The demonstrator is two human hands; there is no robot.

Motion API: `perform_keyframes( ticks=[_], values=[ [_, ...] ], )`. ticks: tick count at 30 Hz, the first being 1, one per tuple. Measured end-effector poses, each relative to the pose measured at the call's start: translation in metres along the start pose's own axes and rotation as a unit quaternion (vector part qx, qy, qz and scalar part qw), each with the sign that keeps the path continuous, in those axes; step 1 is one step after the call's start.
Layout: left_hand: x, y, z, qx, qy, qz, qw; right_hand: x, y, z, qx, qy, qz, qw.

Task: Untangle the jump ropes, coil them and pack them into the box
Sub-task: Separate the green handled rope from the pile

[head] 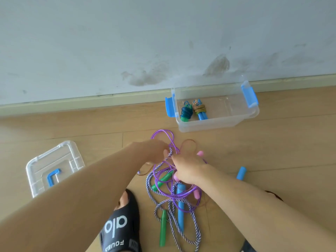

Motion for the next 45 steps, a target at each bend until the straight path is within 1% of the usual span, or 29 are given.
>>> perform_keyframes(
  ticks=[2,4,6,9,11,13,14,16,18,20,22,24,25,27,29,30,31,32,33,34,35,36,37,38,39,40,41,42,45],
  values=[
    [0.0,-0.01,-0.019,0.027,0.006,-0.016,0.999,-0.005,0.002,0.001,-0.02,0.012,0.019,1.0],
    [0.005,-0.013,-0.042,0.028,0.033,-0.018,0.999,-0.011,-0.01,-0.007,-0.02,0.008,0.031,0.999],
    [0.01,-0.014,-0.065,0.036,0.064,-0.034,0.997,-0.017,-0.036,-0.024,0.026,-0.021,0.036,0.999],
    [0.014,-0.021,-0.104,0.056,0.091,-0.14,0.984,-0.023,-0.086,-0.072,0.076,-0.067,0.06,0.993],
    [0.015,-0.028,-0.131,0.067,0.097,-0.166,0.979,-0.026,-0.117,-0.116,0.104,-0.086,0.069,0.988],
    [0.016,-0.037,-0.16,0.102,0.098,-0.185,0.973,-0.031,-0.143,-0.167,0.144,-0.1,0.079,0.981],
    [0.018,-0.041,-0.175,0.127,0.104,-0.213,0.963,-0.034,-0.153,-0.19,0.166,-0.102,0.081,0.978],
    [0.024,-0.052,-0.207,0.187,0.129,-0.305,0.925,-0.037,-0.165,-0.233,0.208,-0.106,0.08,0.969],
    [0.034,-0.064,-0.245,0.253,0.166,-0.394,0.868,-0.038,-0.17,-0.266,0.243,-0.12,0.101,0.957],
    [0.046,-0.072,-0.28,0.294,0.223,-0.456,0.81,-0.037,-0.165,-0.286,0.251,-0.145,0.168,0.942],
    [0.061,-0.076,-0.31,0.307,0.289,-0.499,0.757,-0.035,-0.152,-0.293,0.233,-0.174,0.239,0.926],
    [0.077,-0.076,-0.33,0.304,0.357,-0.523,0.712,-0.038,-0.135,-0.291,0.201,-0.196,0.25,0.927],
    [0.086,-0.075,-0.337,0.299,0.386,-0.527,0.695,-0.043,-0.128,-0.288,0.184,-0.203,0.236,0.932],
    [0.1,-0.071,-0.346,0.283,0.423,-0.534,0.675,-0.053,-0.121,-0.281,0.176,-0.213,0.223,0.935],
    [0.107,-0.07,-0.35,0.271,0.438,-0.565,0.644,-0.059,-0.122,-0.277,0.208,-0.209,0.23,0.927],
    [0.107,-0.072,-0.353,0.267,0.447,-0.596,0.611,-0.057,-0.124,-0.276,0.228,-0.193,0.233,0.926],
    [0.104,-0.076,-0.355,0.263,0.457,-0.632,0.568,-0.052,-0.126,-0.274,0.24,-0.169,0.241,0.925],
    [0.098,-0.081,-0.358,0.261,0.461,-0.67,0.521,-0.044,-0.126,-0.273,0.243,-0.146,0.254,0.925],
    [0.09,-0.086,-0.36,0.266,0.453,-0.698,0.487,-0.035,-0.127,-0.271,0.238,-0.126,0.264,0.926],
    [0.08,-0.09,-0.361,0.297,0.428,-0.702,0.486,-0.028,-0.126,-0.273,0.23,-0.111,0.263,0.93],
    [0.068,-0.091,-0.361,0.361,0.369,-0.675,0.527,-0.021,-0.128,-0.275,0.229,-0.095,0.253,0.935],
    [0.053,-0.092,-0.358,0.429,0.281,-0.607,0.608,-0.017,-0.131,-0.279,0.242,-0.083,0.244,0.935],
    [0.042,-0.09,-0.353,0.474,0.164,-0.492,0.712,-0.016,-0.136,-0.284,0.266,-0.082,0.244,0.929],
    [0.036,-0.087,-0.344,0.458,0.074,-0.379,0.801,-0.017,-0.14,-0.288,0.293,-0.095,0.262,0.915],
    [0.034,-0.081,-0.33,0.394,0.036,-0.306,0.866,-0.02,-0.145,-0.292,0.319,-0.122,0.289,0.894],
    [0.033,-0.074,-0.315,0.311,0.032,-0.277,0.909,-0.024,-0.15,-0.297,0.342,-0.151,0.313,0.873],
    [0.033,-0.068,-0.305,0.245,0.042,-0.273,0.929,-0.029,-0.153,-0.3,0.361,-0.174,0.323,0.857],
    [0.034,-0.065,-0.3,0.214,0.055,-0.28,0.934,-0.033,-0.155,-0.302,0.37,-0.19,0.324,0.85],
    [0.044,-0.07,-0.302,0.217,0.129,-0.274,0.928,-0.039,-0.155,-0.302,0.365,-0.201,0.299,0.858]
  ],
)
Point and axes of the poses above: each hand's wrist, its own z-axis towards the middle knuckle, its own y-axis out of the palm, x = y × z, the point moved 4 cm from there along z, towards the middle knuckle, and after that the axes turned 13 degrees about -x, right-handed, at the moved point
